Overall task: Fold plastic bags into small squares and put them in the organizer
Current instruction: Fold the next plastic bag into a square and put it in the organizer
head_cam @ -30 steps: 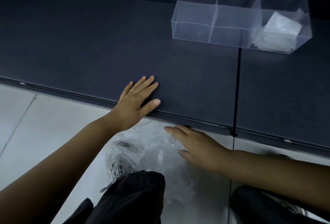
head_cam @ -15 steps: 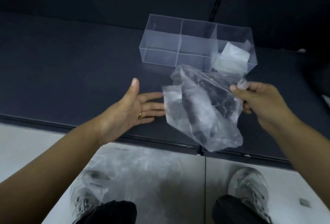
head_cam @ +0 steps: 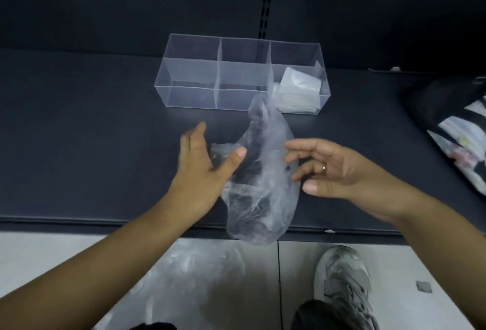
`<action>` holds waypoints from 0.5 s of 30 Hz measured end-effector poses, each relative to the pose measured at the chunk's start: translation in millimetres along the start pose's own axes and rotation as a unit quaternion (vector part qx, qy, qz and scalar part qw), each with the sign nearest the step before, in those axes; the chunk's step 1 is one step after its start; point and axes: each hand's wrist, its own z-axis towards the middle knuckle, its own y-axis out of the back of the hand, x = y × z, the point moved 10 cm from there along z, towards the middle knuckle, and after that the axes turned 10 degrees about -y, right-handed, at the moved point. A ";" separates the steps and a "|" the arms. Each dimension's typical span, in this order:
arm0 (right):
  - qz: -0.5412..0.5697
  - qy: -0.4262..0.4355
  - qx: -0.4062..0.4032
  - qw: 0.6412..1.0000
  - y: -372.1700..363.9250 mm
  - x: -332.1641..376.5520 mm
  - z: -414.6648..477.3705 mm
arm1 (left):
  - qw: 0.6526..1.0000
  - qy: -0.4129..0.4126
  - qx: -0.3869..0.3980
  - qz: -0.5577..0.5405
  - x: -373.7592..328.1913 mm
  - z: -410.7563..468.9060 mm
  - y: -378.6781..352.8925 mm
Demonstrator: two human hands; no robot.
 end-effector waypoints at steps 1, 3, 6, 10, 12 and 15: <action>0.003 0.016 0.024 1.000 -8.6 8.4 -1.3 | 0.991 -0.097 -0.019 0.086 -27.5 -4.6 7.5; 0.013 0.041 0.072 0.997 -25.1 22.3 -1.5 | 0.958 -0.223 0.002 0.182 -62.9 -21.0 -3.4; 0.023 0.054 0.048 0.997 -26.4 33.8 7.3 | 0.961 -0.191 0.068 0.187 -57.5 -27.8 -38.1; 0.100 -0.029 -0.307 0.946 44.8 -4.3 9.1 | 0.960 -0.197 0.028 0.196 -52.0 -15.2 -59.5; 0.120 -0.123 -0.361 0.917 50.5 -42.0 5.0 | 0.925 -0.227 0.055 0.300 -49.1 -9.9 -75.3; 0.200 -0.174 -0.238 0.934 14.7 -74.5 18.8 | 0.916 -0.219 0.106 0.319 -29.0 0.3 -83.5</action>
